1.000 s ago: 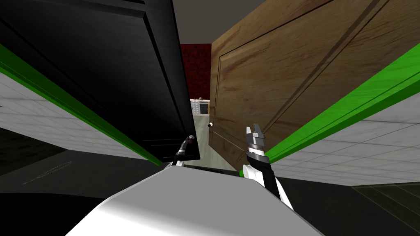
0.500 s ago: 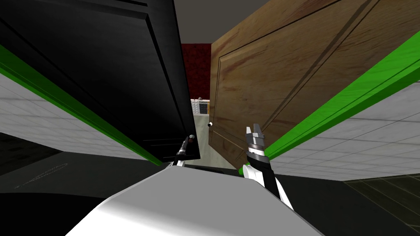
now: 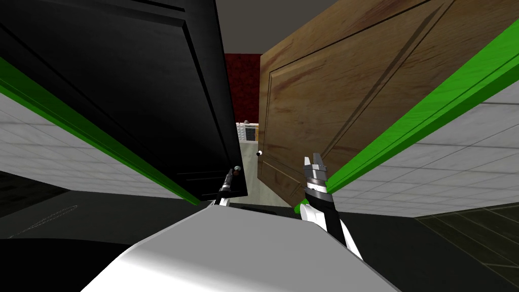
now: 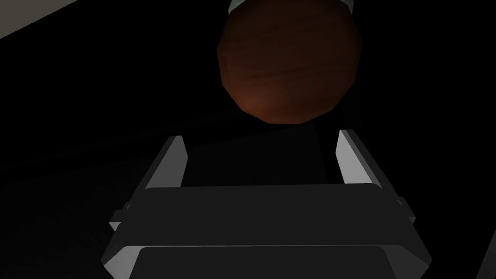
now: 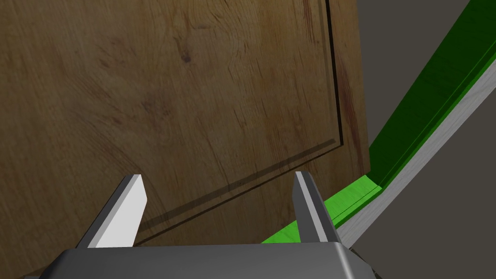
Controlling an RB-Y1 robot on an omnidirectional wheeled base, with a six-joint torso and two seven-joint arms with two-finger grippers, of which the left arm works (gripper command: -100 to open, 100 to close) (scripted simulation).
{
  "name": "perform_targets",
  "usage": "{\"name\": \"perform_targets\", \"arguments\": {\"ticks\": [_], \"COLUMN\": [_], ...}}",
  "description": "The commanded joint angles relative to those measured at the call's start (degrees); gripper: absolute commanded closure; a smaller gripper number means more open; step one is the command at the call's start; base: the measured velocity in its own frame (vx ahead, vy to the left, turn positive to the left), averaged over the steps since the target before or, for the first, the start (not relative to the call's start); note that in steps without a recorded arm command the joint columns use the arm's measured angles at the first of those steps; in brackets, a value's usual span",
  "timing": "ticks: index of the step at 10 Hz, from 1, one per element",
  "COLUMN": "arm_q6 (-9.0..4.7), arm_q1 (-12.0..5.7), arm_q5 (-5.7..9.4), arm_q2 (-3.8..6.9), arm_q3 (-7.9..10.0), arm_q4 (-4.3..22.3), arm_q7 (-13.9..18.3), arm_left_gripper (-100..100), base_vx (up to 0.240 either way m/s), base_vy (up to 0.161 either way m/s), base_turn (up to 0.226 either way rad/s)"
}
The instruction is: Push the door open
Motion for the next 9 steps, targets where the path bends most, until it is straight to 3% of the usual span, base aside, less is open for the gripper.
{"name": "perform_targets", "arguments": {"ticks": [1, 9], "arm_q6": [-0.03, -0.08], "arm_q1": [-0.06, -0.79], "arm_q5": [0.43, 4.41], "arm_q2": [-0.12, -1.52], "arm_q3": [-0.12, -1.20], "arm_q4": [0.03, 0.34], "arm_q7": [2.10, 13.84], "arm_left_gripper": [-100, -100], "base_vx": [-0.036, -0.035], "base_vy": [0.013, 0.014], "base_turn": [-0.019, -0.034]}}
